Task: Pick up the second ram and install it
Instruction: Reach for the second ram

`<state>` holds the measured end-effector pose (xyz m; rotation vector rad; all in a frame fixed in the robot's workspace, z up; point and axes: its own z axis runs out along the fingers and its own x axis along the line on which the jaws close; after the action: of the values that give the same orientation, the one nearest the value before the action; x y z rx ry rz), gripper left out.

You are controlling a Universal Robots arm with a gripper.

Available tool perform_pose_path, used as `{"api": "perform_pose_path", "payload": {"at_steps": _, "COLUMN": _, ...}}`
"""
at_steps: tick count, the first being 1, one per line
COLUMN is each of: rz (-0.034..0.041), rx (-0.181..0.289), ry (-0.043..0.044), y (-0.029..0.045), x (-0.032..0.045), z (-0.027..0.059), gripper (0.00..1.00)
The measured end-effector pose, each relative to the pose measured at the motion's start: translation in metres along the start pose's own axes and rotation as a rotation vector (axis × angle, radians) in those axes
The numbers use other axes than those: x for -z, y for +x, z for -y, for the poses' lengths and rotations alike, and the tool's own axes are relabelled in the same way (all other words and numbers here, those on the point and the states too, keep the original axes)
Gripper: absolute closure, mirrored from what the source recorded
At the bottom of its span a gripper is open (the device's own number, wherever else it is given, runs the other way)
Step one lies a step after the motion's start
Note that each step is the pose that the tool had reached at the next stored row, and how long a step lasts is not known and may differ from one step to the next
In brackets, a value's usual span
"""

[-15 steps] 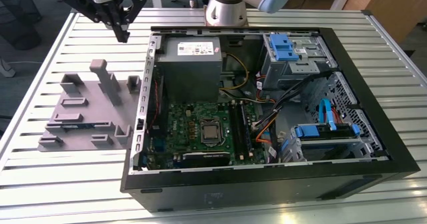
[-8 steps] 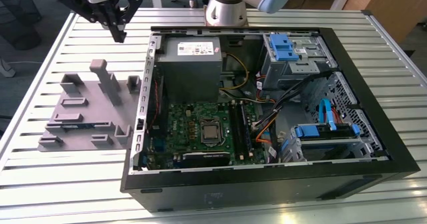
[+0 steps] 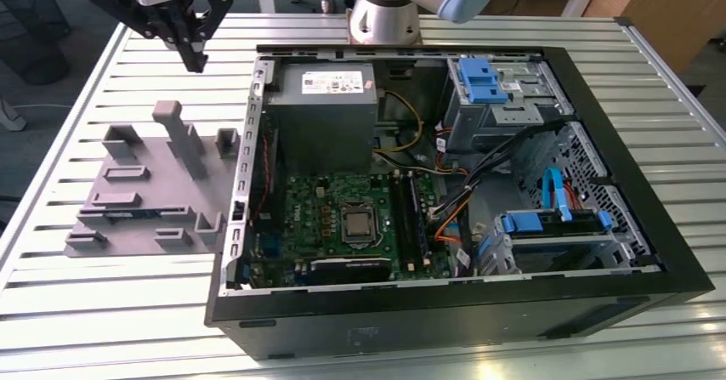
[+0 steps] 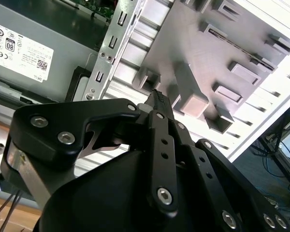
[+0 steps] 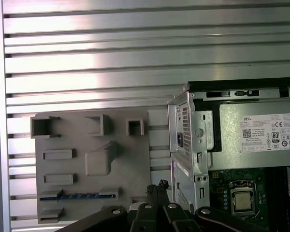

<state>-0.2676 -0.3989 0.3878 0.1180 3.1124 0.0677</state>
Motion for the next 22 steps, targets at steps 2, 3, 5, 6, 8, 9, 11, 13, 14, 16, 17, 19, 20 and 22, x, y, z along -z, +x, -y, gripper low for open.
{"api": "perform_pose_path", "payload": {"at_steps": 2, "rz": 0.0000, "rx": 0.000, "ry": 0.0000, "y": 0.0018, "x": 0.0001, "z": 0.0001, "gripper": 0.89}}
{"api": "perform_pose_path", "payload": {"at_steps": 3, "rz": 0.0000, "rx": 0.000, "ry": 0.0000, "y": 0.0025, "x": 0.0000, "z": 0.0002, "gripper": 0.89}}
{"api": "perform_pose_path", "payload": {"at_steps": 5, "rz": 0.0000, "rx": 0.000, "ry": 0.0000, "y": 0.0040, "x": 0.0001, "z": 0.0003, "gripper": 0.89}}
{"api": "perform_pose_path", "payload": {"at_steps": 6, "rz": -0.0001, "rx": 0.000, "ry": 0.0000, "y": 0.0047, "x": 0.0001, "z": 0.0004, "gripper": 0.89}}
{"api": "perform_pose_path", "payload": {"at_steps": 8, "rz": -0.0001, "rx": 0.000, "ry": 0.0001, "y": 0.0060, "x": 0.0001, "z": 0.0005, "gripper": 0.89}}
{"api": "perform_pose_path", "payload": {"at_steps": 9, "rz": 0.0000, "rx": 0.000, "ry": 0.0000, "y": 0.0066, "x": 0.0001, "z": 0.0005, "gripper": 0.89}}
{"api": "perform_pose_path", "payload": {"at_steps": 11, "rz": -0.0001, "rx": 0.000, "ry": 0.0001, "y": 0.0079, "x": 0.0002, "z": 0.0006, "gripper": 0.89}}
{"api": "perform_pose_path", "payload": {"at_steps": 13, "rz": 0.0000, "rx": 0.000, "ry": 0.0000, "y": 0.0089, "x": 0.0002, "z": 0.0007, "gripper": 0.89}}
{"api": "perform_pose_path", "payload": {"at_steps": 14, "rz": 0.0000, "rx": 0.000, "ry": 0.0001, "y": 0.0092, "x": 0.0002, "z": 0.0007, "gripper": 0.89}}
{"api": "perform_pose_path", "payload": {"at_steps": 16, "rz": 0.0000, "rx": 0.000, "ry": 0.0001, "y": 0.0102, "x": 0.0002, "z": 0.0008, "gripper": 0.89}}
{"api": "perform_pose_path", "payload": {"at_steps": 17, "rz": 0.0000, "rx": 0.000, "ry": 0.0000, "y": 0.0107, "x": 0.0002, "z": 0.0008, "gripper": 0.89}}
{"api": "perform_pose_path", "payload": {"at_steps": 19, "rz": -0.0001, "rx": 0.000, "ry": 0.0000, "y": 0.0114, "x": 0.0002, "z": 0.0009, "gripper": 0.89}}
{"api": "perform_pose_path", "payload": {"at_steps": 20, "rz": -0.0001, "rx": 0.000, "ry": 0.0000, "y": 0.0118, "x": 0.0002, "z": 0.0009, "gripper": 0.89}}
{"api": "perform_pose_path", "payload": {"at_steps": 22, "rz": 0.0000, "rx": 0.000, "ry": 0.0001, "y": 0.0122, "x": 0.0002, "z": 0.0009, "gripper": 0.89}}
